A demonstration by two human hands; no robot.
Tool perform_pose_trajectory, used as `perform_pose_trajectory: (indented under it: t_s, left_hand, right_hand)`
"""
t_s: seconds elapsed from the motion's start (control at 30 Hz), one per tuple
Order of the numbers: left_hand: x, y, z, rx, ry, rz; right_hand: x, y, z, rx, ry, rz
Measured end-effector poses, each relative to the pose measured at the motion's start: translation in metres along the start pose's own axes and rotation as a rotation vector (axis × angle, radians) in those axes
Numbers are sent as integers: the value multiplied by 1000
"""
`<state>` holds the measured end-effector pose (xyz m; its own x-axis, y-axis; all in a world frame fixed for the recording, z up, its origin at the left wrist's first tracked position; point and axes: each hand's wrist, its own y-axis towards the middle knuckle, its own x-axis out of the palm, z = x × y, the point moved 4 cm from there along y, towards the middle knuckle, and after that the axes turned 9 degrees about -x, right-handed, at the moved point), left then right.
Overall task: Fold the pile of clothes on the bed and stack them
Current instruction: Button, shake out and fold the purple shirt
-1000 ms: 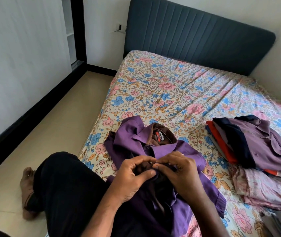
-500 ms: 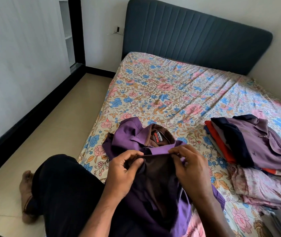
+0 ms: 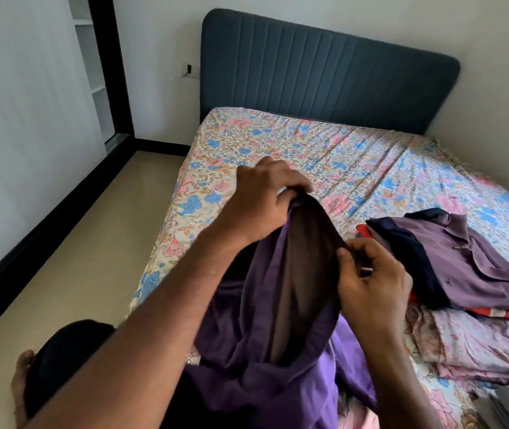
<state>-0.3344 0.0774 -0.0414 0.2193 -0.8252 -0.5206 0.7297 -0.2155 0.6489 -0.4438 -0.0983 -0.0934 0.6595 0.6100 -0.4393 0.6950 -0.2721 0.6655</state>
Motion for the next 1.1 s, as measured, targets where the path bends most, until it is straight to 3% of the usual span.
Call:
perform_pose_trajectory:
  t_s: [0.07, 0.13, 0.27, 0.33, 0.57, 0.7, 0.77, 0.93, 1.1]
  left_hand:
    - [30, -1, -3, -38, 182, 1]
    - [51, -28, -11, -178, 205, 33]
    - [58, -114, -28, -433, -161, 359]
    - [62, -148, -35, -540, -257, 405]
    - [80, -175, -40, -491, -114, 230]
    - [83, -168, -1, -207, 166, 235]
    - [90, -163, 6, -158, 188, 191]
    - [100, -170, -26, -395, 206, 104]
    - [96, -174, -34, -504, 236, 102]
  right_hand:
    - [3, 4, 17, 95, -58, -13]
    - [8, -4, 36, 200, -86, -96]
    - [14, -41, 57, 255, -116, -201]
    - [19, -51, 59, 263, -104, -218]
    - [33, -52, 51, 250, -65, -217]
    - [39, -59, 55, 226, -115, -217]
    - [42, -62, 58, 242, -94, -200]
    - [48, -71, 63, 316, -33, -143]
    - [56, -81, 70, 341, 11, -163]
